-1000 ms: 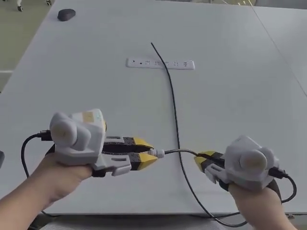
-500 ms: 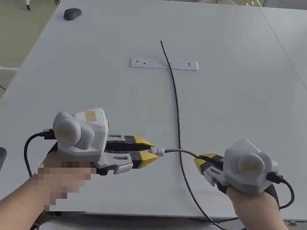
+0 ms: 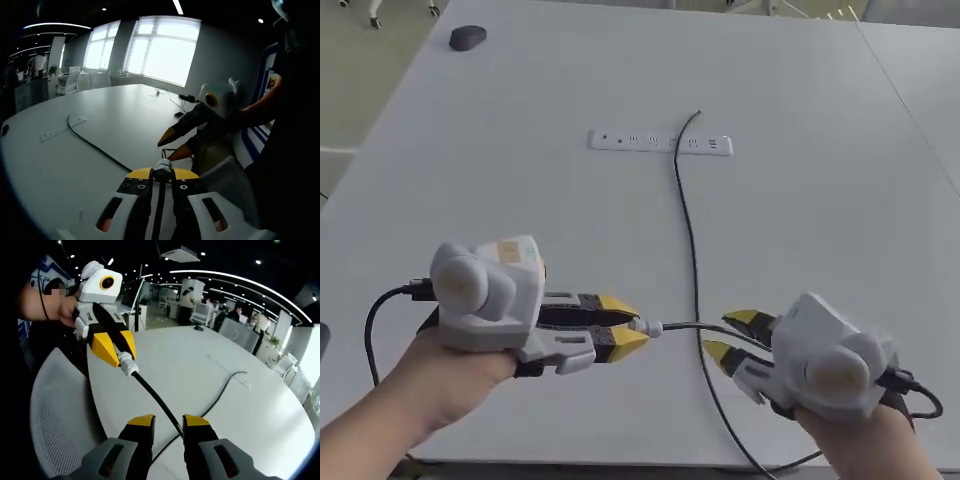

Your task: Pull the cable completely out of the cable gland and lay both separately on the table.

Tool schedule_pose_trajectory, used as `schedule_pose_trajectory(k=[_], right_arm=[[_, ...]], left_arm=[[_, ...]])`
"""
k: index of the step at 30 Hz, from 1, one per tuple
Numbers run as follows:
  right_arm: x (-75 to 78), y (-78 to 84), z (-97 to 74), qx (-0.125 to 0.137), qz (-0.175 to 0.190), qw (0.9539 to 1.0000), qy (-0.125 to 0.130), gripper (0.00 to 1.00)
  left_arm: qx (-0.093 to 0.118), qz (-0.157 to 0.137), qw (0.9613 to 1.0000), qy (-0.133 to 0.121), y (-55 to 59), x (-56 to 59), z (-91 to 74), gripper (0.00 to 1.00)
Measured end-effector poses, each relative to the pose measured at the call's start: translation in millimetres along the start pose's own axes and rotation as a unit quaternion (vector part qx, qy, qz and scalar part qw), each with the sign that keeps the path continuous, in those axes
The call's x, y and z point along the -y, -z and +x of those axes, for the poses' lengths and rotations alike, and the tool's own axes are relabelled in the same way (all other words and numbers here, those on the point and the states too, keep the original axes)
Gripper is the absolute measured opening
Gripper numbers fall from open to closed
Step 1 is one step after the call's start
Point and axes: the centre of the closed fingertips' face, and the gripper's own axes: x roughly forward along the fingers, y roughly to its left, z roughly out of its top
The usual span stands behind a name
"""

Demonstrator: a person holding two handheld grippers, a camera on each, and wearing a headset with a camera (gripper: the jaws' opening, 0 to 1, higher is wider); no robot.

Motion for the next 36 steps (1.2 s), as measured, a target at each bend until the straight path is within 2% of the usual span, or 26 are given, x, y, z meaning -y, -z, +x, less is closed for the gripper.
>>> schedule_pose_trajectory(k=[1,3,6,15,18,26,31,36], right_arm=[[-5.0,-5.8,1.4,-0.001,-0.027,0.9996,-0.005,0.18],[-14.5,-14.4,5.0,0.001,-0.055,0.9983,-0.018,0.18],[-20.0,-21.1,10.2,-0.003,-0.097,0.9951,-0.017,0.14],[-26.7,-33.6,11.9,0.013,-0.119,0.9925,-0.020,0.06],[-28.7,-34.2,11.3,0.016,-0.137,0.9902,-0.018,0.04],[-23.2,-29.7,13.1,0.009,-0.117,0.9929,-0.017,0.01],[-15.6,-24.8,12.3,0.006,-0.092,0.9956,-0.013,0.01],[-8.1,-17.0,12.2,0.001,-0.044,0.9990,-0.009,0.01]], left_arm=[[-0.001,0.001,1.0000,0.001,0.1,-0.2,0.1,0.15],[-0.002,0.001,1.0000,0.002,0.0,-0.4,0.2,0.15],[-0.003,0.001,1.0000,0.004,-0.3,0.4,0.1,0.15],[-0.003,-0.002,1.0000,0.004,0.8,1.1,1.7,0.15],[-0.002,-0.002,1.0000,0.004,1.1,1.3,2.3,0.14],[0.000,-0.002,1.0000,0.002,-0.1,0.2,2.8,0.14],[0.004,-0.002,1.0000,-0.001,-2.3,-2.3,0.6,0.14],[0.005,-0.002,1.0000,-0.001,-3.0,-3.1,0.7,0.14]])
